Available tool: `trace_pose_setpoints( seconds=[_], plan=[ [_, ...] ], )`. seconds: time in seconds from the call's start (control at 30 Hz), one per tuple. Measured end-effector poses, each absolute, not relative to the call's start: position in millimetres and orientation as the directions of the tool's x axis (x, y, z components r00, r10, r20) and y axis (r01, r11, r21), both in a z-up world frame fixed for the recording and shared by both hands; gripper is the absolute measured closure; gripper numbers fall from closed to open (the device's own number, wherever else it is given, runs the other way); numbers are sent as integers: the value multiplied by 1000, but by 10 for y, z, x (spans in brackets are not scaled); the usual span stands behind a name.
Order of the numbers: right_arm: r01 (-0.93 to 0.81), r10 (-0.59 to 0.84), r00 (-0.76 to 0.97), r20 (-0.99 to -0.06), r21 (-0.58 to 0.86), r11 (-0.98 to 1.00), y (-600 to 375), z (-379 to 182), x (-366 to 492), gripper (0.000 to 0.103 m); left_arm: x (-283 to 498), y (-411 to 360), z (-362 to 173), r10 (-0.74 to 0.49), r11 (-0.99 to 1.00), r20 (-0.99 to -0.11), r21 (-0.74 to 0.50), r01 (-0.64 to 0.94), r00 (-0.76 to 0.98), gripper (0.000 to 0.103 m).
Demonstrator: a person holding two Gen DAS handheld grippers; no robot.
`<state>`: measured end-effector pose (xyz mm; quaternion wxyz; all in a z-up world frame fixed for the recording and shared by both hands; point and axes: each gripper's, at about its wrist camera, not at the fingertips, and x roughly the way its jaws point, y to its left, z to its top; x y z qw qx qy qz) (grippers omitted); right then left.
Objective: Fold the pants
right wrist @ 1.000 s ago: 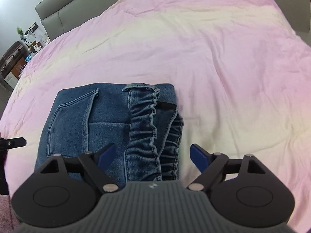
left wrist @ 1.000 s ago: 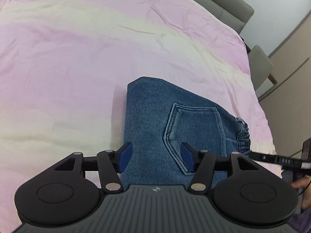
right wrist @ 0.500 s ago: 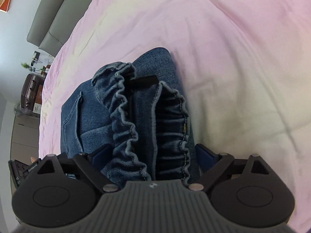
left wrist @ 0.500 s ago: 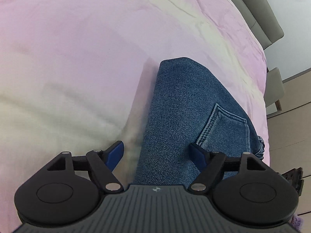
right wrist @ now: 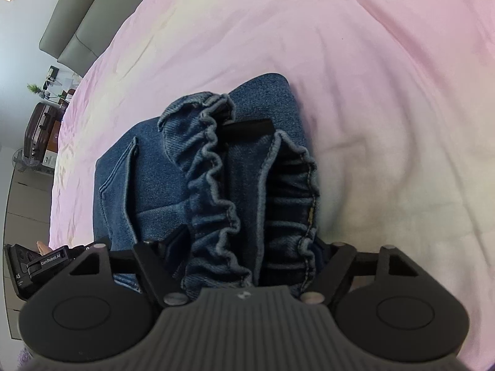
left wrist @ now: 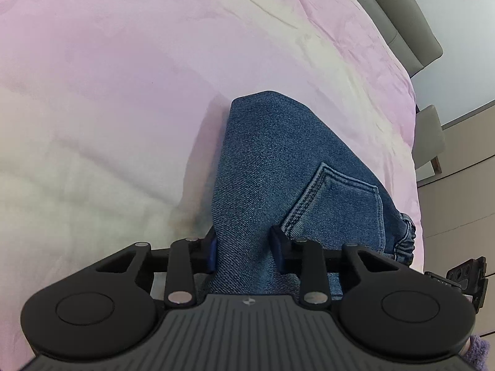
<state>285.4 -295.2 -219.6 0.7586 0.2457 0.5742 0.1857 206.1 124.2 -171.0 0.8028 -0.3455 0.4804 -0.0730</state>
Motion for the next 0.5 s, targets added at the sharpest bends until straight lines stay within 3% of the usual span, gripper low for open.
trace_pose_setpoints(
  seconds=[0.17,0.5],
  plan=[
    [-24,544,312,-779,566,824,-2894,-1899,2723,48,1990,1174,-1476,-431,772,-717,-607,-187,548,78],
    [-95,584,337,-738,590,801,-2650,-1278,2327,50,1576,1452,-925,-415,787,-669,-604,-125,617,80]
  ],
)
